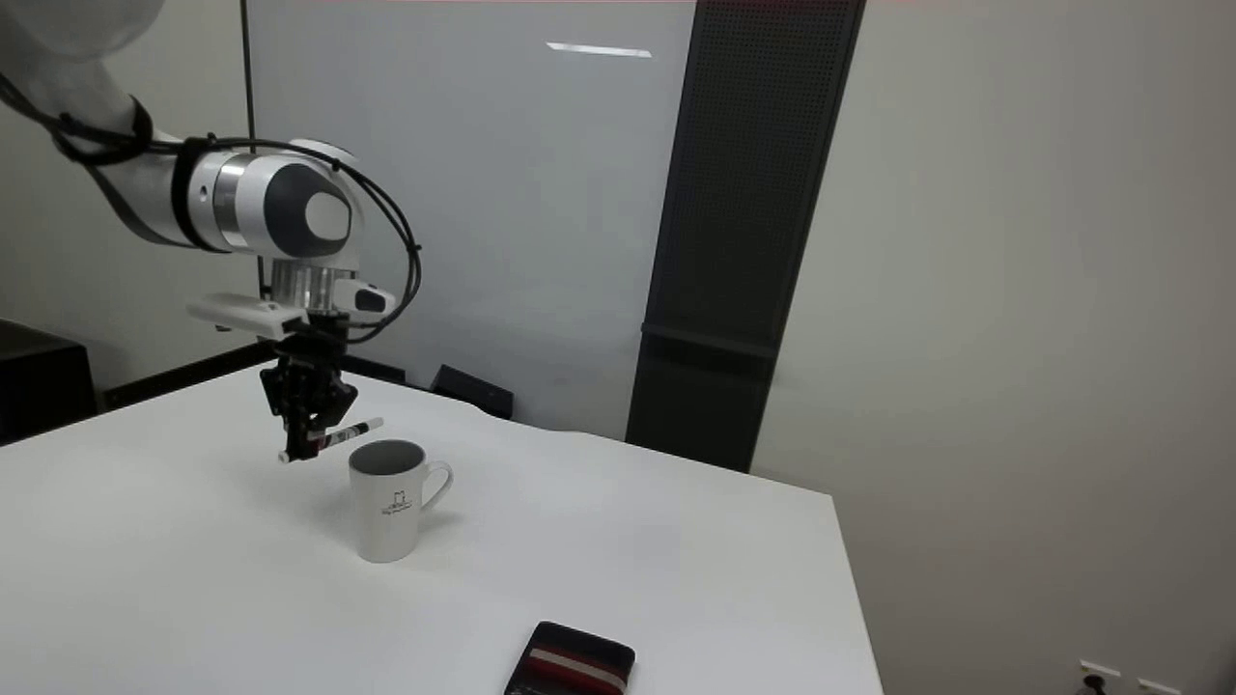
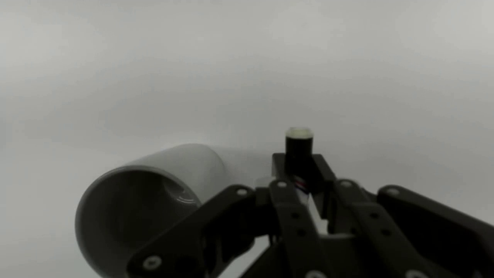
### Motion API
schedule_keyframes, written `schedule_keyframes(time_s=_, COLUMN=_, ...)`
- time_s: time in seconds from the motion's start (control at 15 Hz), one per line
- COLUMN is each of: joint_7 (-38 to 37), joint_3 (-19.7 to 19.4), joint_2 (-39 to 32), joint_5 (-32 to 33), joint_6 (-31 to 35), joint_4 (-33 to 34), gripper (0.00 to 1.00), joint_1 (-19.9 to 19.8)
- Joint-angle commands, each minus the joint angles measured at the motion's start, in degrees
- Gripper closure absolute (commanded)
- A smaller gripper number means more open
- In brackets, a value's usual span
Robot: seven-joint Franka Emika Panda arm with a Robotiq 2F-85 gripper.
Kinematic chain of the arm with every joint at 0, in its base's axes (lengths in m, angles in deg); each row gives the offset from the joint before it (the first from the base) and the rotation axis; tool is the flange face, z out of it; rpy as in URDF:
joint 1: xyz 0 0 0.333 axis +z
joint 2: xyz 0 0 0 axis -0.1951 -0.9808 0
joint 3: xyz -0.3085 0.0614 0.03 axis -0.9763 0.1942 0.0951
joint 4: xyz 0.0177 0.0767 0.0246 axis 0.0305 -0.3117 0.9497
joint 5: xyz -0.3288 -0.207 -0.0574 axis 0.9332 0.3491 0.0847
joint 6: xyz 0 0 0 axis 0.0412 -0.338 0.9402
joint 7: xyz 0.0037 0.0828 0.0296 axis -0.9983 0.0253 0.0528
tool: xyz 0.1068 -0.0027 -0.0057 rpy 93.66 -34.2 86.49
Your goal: Pick the pen and put it in the cup
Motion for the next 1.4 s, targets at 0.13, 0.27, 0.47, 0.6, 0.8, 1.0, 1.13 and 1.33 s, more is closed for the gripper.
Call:
schedule_keyframes(time_s=0.13, joint_7=-2.19, joint_3=0.53, joint_2=3.84, joint_5=-2.72, joint_6=-4.37, joint_4=2.66, gripper=0.93, joint_1=-2.57)
schedule_keyframes(time_s=0.27, joint_7=-2.06, joint_3=0.72, joint_2=5.19, joint_5=-4.58, joint_6=-5.07, joint_4=2.98, gripper=0.93, joint_1=-3.84)
schedule_keyframes(time_s=0.47, joint_7=-4.59, joint_3=0.41, joint_2=7.58, joint_5=-9.97, joint_6=-8.63, joint_4=3.77, gripper=0.93, joint_1=-6.52)
schedule_keyframes(time_s=0.6, joint_7=-4.36, joint_3=0.23, joint_2=9.23, joint_5=-14.03, joint_6=-11.87, joint_4=4.01, gripper=0.93, joint_1=-9.24)
schedule_keyframes(time_s=0.8, joint_7=-4.54, joint_3=-0.59, joint_2=10.83, joint_5=-19.68, joint_6=-16.5, joint_4=4.49, gripper=0.93, joint_1=-13.31)
schedule_keyframes(time_s=1.0, joint_7=-5.37, joint_3=-1.96, joint_2=11.06, joint_5=-24.37, joint_6=-21.67, joint_4=5.29, gripper=0.93, joint_1=-17.25)
schedule_keyframes(time_s=1.13, joint_7=-6.28, joint_3=-2.81, joint_2=10.68, joint_5=-27.57, joint_6=-24.53, joint_4=5.65, gripper=0.93, joint_1=-19.44)
schedule_keyframes(time_s=1.33, joint_7=-8.04, joint_3=-3.59, joint_2=9.32, joint_5=-32.3, joint_6=-28.34, joint_4=6.11, gripper=0.93, joint_1=-21.83)
